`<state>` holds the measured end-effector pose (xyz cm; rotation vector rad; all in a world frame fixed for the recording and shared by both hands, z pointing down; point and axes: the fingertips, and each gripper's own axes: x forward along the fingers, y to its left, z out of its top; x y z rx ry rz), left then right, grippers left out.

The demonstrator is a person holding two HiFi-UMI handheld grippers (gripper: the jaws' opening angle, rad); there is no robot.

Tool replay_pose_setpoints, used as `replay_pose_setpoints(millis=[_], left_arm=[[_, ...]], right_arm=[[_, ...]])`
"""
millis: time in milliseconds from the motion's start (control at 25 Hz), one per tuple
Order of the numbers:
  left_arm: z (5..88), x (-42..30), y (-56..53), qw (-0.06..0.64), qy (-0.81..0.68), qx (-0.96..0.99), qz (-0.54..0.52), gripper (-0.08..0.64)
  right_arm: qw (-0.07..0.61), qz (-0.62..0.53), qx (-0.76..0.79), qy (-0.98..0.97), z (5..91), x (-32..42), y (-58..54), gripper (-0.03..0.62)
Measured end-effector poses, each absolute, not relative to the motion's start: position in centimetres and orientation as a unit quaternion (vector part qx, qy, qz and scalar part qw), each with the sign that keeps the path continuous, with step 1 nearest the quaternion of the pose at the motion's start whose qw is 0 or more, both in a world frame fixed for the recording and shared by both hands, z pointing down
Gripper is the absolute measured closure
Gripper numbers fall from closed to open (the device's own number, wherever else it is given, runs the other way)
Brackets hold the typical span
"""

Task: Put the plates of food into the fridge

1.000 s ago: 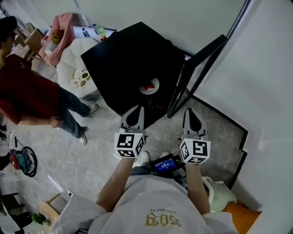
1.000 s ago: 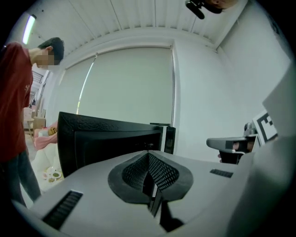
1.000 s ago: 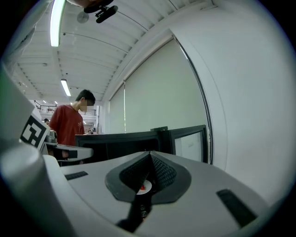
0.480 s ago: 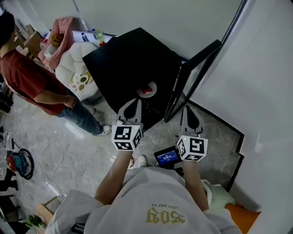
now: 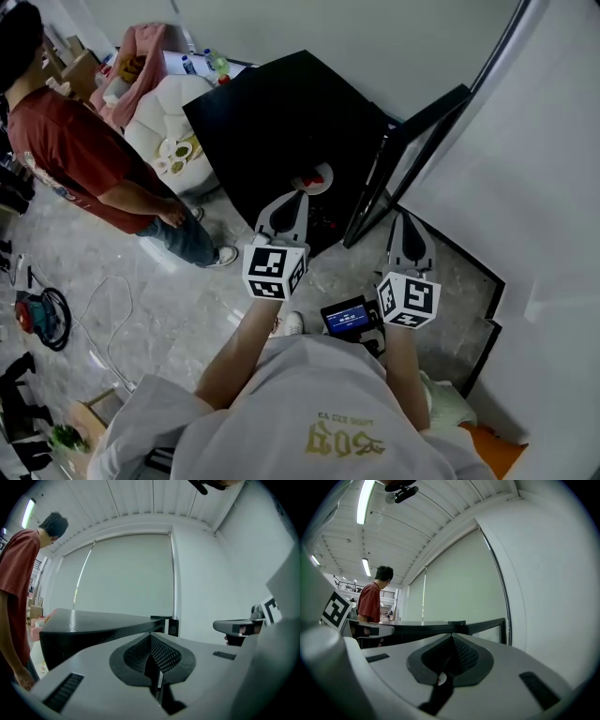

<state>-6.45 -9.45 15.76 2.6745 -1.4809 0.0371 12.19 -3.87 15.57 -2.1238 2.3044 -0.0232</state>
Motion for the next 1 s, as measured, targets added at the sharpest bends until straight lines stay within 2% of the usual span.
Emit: replay_pose_setpoints(millis=[1000], left_arm=[[15.79, -6.62, -9.52, 0.044, -0.492, 0.870, 0.000, 0.554]], right_arm=[[0.020, -0.010, -0.672, 0.740, 15.13, 12.15, -3.91, 0.583]])
